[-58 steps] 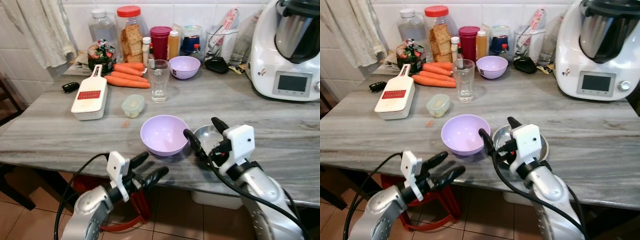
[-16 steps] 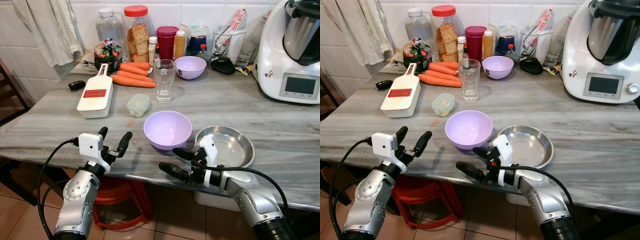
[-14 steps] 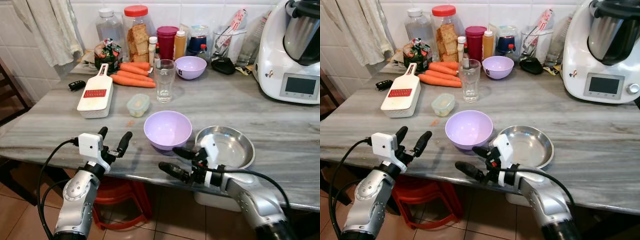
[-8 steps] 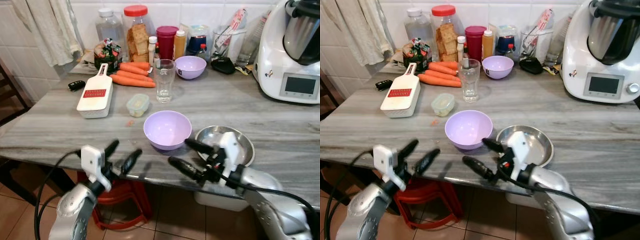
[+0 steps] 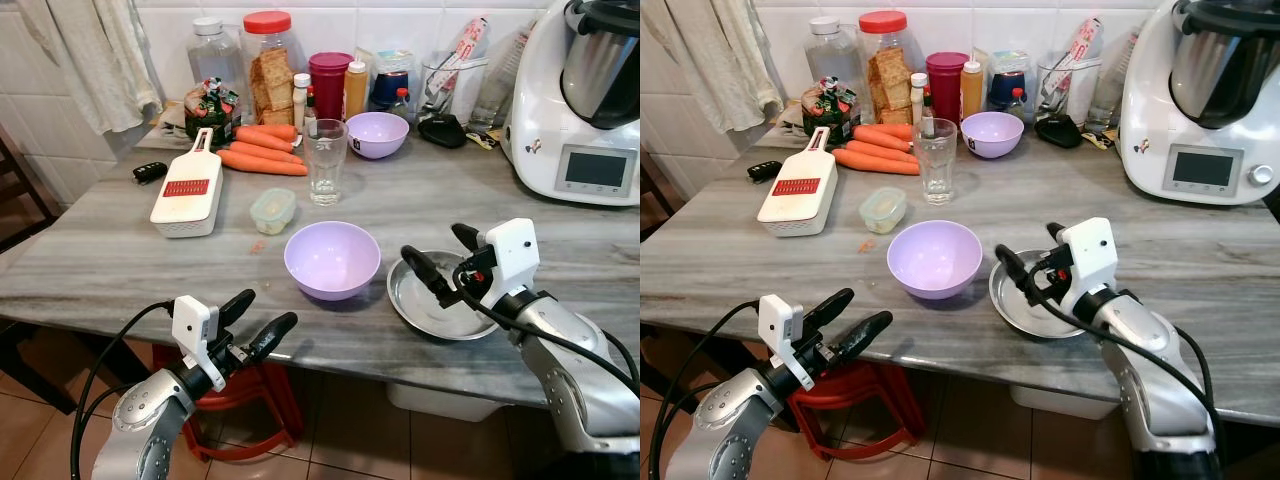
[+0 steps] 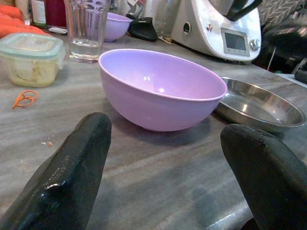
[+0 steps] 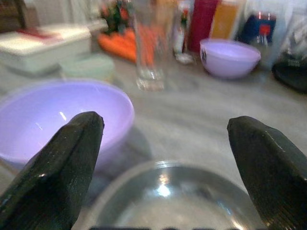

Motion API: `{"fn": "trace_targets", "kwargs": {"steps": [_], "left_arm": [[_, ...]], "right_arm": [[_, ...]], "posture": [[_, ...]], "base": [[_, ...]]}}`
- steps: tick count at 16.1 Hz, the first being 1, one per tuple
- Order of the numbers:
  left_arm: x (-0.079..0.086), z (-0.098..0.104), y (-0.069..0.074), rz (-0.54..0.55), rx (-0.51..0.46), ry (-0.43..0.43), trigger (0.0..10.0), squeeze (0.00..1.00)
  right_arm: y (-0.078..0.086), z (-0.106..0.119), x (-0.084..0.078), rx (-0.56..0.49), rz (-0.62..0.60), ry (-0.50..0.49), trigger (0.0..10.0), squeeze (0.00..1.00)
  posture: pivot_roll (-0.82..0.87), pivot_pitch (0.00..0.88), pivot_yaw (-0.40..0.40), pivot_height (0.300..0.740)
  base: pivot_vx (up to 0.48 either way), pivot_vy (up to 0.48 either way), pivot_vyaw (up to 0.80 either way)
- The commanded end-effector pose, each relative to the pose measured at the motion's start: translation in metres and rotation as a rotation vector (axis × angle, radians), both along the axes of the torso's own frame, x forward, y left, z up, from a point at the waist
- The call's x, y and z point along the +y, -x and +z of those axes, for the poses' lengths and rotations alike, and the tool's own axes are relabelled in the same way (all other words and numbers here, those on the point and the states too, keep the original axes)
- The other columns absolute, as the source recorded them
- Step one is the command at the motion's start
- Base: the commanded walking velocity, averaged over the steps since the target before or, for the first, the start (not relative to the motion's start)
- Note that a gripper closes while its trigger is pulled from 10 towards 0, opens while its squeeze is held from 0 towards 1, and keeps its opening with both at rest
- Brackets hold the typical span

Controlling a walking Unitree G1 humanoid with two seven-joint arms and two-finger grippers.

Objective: Setting the table

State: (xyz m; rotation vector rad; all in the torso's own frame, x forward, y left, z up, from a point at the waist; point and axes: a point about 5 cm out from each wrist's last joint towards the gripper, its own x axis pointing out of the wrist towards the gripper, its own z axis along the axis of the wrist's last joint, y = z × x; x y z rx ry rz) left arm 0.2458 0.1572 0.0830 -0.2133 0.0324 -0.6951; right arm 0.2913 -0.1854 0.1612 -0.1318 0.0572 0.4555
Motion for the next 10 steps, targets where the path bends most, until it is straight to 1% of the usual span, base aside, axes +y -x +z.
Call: {"fn": "trace_targets", "kwargs": {"steps": [1, 3, 5, 6, 7, 10], "left_arm": [[-0.001, 0.004, -0.001, -0.016, -0.008, -0.014, 10.0, 0.0], [-0.002, 0.003, 0.0, -0.022, -0.005, -0.017, 10.0, 0.0], [-0.001, 0.003, 0.001, -0.023, -0.004, -0.016, 10.0, 0.0], [-0.001, 0.003, 0.001, -0.022, -0.003, -0.015, 10.0, 0.0], [-0.001, 0.003, 0.002, -0.024, -0.001, -0.014, 10.0, 0.0], [-0.002, 0.003, 0.003, -0.045, 0.004, -0.016, 10.0, 0.0]], "right_arm": [[-0.005, -0.001, -0.001, 0.018, -0.013, 0.03, 10.0, 0.0], [-0.016, -0.004, -0.011, 0.074, -0.061, 0.076, 10.0, 0.0], [-0.019, -0.008, -0.016, 0.102, -0.091, 0.095, 10.0, 0.0], [-0.021, -0.013, -0.021, 0.144, -0.108, 0.113, 10.0, 0.0], [-0.021, -0.018, -0.023, 0.18, -0.111, 0.118, 10.0, 0.0], [-0.023, -0.03, -0.024, 0.24, -0.1, 0.122, 10.0, 0.0]], "posture": [[-0.08, 0.0, 0.046, 0.74], [-0.07, 0.0, 0.041, 0.74], [-0.07, 0.0, 0.034, 0.74], [-0.07, 0.0, 0.033, 0.74], [-0.07, 0.0, 0.035, 0.74], [-0.07, 0.0, 0.035, 0.74]], "base": [[0.0, 0.0, 0.0], [0.0, 0.0, 0.0], [0.0, 0.0, 0.0], [0.0, 0.0, 0.0], [0.0, 0.0, 0.0], [0.0, 0.0, 0.0]]}}
